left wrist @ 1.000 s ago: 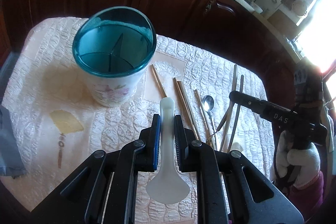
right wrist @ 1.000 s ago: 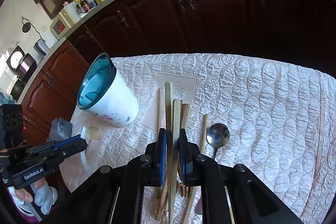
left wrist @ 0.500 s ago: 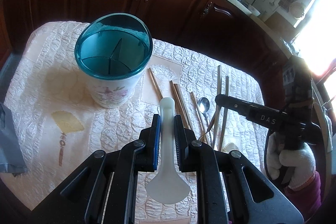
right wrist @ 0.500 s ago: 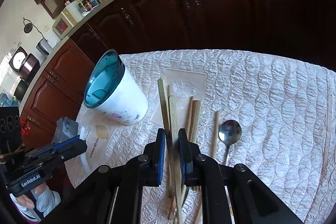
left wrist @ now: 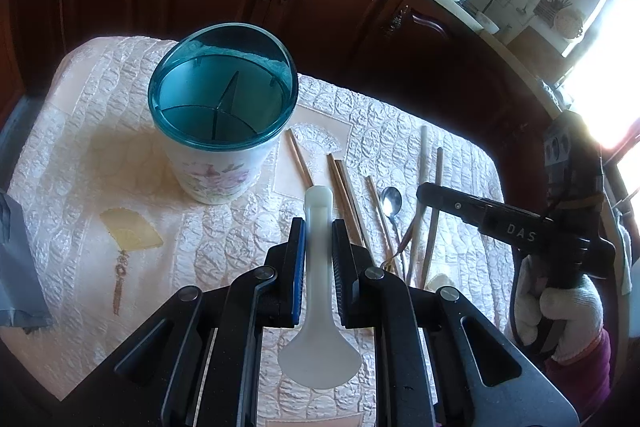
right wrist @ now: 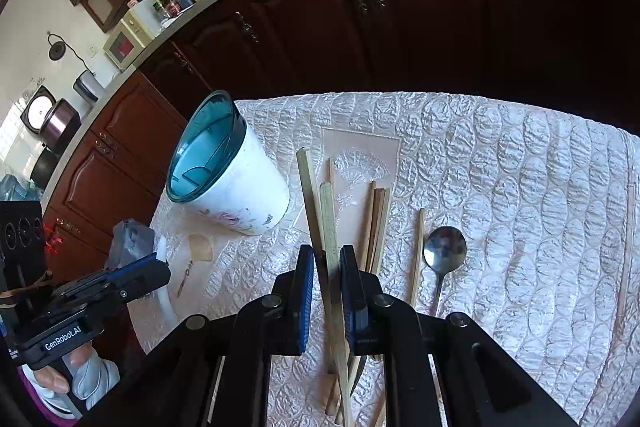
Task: Organize utensils
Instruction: 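Lift the white spoon with the left tool while the right tool lifts the chopstick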
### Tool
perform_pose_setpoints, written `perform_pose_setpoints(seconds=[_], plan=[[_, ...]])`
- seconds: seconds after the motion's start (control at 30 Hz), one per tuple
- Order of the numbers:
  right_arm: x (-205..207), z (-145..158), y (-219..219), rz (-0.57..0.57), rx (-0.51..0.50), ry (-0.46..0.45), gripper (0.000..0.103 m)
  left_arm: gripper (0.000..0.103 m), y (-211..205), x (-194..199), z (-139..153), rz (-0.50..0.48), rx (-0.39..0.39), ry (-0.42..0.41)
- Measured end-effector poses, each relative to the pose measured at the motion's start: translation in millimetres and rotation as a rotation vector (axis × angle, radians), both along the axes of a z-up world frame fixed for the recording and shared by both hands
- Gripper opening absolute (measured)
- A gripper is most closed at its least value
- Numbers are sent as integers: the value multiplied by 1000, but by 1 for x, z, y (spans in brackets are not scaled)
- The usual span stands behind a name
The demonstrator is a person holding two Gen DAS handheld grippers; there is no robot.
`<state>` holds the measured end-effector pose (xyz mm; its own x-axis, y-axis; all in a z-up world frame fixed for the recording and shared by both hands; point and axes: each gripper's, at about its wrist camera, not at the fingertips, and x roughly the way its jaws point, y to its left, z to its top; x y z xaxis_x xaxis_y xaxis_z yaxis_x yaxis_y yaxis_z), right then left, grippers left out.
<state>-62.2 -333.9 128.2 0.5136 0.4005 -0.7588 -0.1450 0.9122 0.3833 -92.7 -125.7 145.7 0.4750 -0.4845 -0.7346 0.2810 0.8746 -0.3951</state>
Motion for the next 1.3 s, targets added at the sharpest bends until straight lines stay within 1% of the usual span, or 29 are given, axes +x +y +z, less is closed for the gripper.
perform_pose_setpoints(seconds=[0.07,0.17,0.23,0.37,0.43,0.47,0.5,0.53,0.63,0.7,0.8,0.97,1.07,1.3], plan=[[0,0,0,7,15,0,15,11,1,1,0,5,-2,2],[0,1,2,9,-5,-7,15,11,1,0,0,6,-1,0],[0,-1,5,23,-25,-4,11,11,1,0,0,6,-2,1],[2,-4,6,13,-45,-9,10,11,1,0,-1,9,1,1],[6,-9,5,-4,-75,-3,16,11,1,0,-2,12,2,3],[9,-13,5,5,-76,13,29,11,1,0,-3,13,1,6],[14,-19,7,21,-70,39,37,11,1,0,-4,14,-1,8],[17,-25,9,32,-70,56,37,11,2,1,-4,16,-1,9],[24,-39,23,73,-105,73,37,11,3,2,-5,20,-1,17],[30,-46,31,93,-118,80,30,11,4,3,-6,23,-1,19],[45,-56,40,103,-180,85,25,11,7,4,-8,33,-6,25],[72,-71,45,112,-234,111,17,11,13,8,-11,46,-9,38],[77,-79,53,144,-265,131,17,11,18,11,-12,57,-13,43],[89,-84,65,167,-278,133,12,11,17,13,-10,54,-17,42]])
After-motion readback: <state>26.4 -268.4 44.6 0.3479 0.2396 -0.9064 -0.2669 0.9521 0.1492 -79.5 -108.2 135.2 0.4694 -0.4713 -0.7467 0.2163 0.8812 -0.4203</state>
